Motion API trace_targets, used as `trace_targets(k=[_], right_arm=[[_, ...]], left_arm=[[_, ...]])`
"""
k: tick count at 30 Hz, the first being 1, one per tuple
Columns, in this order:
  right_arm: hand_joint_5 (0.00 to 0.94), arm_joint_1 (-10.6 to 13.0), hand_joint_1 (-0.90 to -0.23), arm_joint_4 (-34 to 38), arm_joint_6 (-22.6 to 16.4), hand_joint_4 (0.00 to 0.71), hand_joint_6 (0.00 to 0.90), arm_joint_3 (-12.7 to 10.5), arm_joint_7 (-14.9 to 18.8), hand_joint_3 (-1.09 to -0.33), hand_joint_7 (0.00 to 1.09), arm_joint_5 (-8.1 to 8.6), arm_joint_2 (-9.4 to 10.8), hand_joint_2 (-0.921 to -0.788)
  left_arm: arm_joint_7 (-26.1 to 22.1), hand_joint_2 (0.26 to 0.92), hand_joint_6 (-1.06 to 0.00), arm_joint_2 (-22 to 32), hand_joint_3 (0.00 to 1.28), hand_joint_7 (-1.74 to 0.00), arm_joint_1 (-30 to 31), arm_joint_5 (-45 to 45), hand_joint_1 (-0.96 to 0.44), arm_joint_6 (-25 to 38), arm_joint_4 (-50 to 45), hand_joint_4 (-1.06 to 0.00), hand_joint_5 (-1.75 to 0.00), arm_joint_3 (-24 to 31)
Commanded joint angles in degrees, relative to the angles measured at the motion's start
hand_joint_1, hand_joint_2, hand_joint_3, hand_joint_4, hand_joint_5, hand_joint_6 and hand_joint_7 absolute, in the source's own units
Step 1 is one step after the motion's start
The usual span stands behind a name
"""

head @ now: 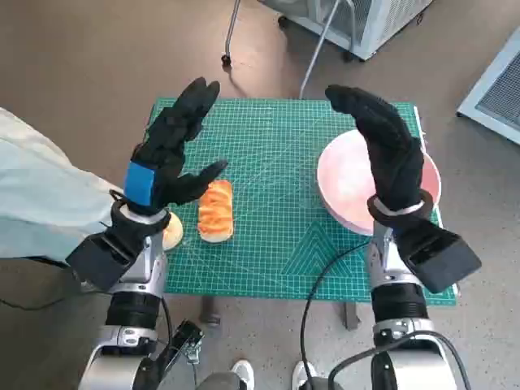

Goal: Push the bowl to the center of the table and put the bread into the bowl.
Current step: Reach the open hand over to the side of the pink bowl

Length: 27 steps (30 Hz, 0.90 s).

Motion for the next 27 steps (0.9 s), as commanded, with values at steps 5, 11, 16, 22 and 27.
trace_targets(k=[5,11,16,22,27], right_arm=[[0.001,1.18,-0.640,0.03,0.87,0.229,-0.001,-0.19,0.20,-0.808,0.76,-0.06,-0.22,-0.921],[0.001,1.12,-0.641,0.00,1.04,0.228,-0.001,-0.27,0.37,-0.808,0.76,0.16,-0.33,-0.921],[0.001,1.08,-0.637,-0.01,1.12,0.228,-0.001,-0.33,0.34,-0.809,0.76,0.06,-0.48,-0.921],[0.001,0.97,-0.637,0.39,0.97,0.229,-0.001,-0.57,-0.02,-0.809,0.75,-0.42,-0.90,-0.921],[0.002,0.57,-0.640,0.96,1.21,0.231,-0.001,-1.70,0.44,-0.803,0.75,0.56,-2.28,-0.921]], left_arm=[[-0.68,0.921,-0.41,0.42,0.21,-0.04,-0.54,-0.70,-0.38,0.71,-1.40,-0.30,0.00,-0.16],[-1.03,0.921,-0.41,0.46,0.21,-0.04,-0.68,-0.96,-0.38,1.06,-1.54,-0.30,0.00,-0.06],[-1.30,0.921,-0.41,0.36,0.21,-0.04,-0.75,-1.12,-0.38,1.26,-1.65,-0.30,0.00,-0.05],[-1.19,0.921,-0.41,0.10,0.20,-0.04,-0.74,-0.97,-0.37,1.55,-2.15,-0.30,0.00,-0.30],[-0.93,0.921,-0.41,-0.14,0.21,-0.04,-0.50,-0.68,-0.37,1.95,-3.04,-0.30,0.00,-0.55]])
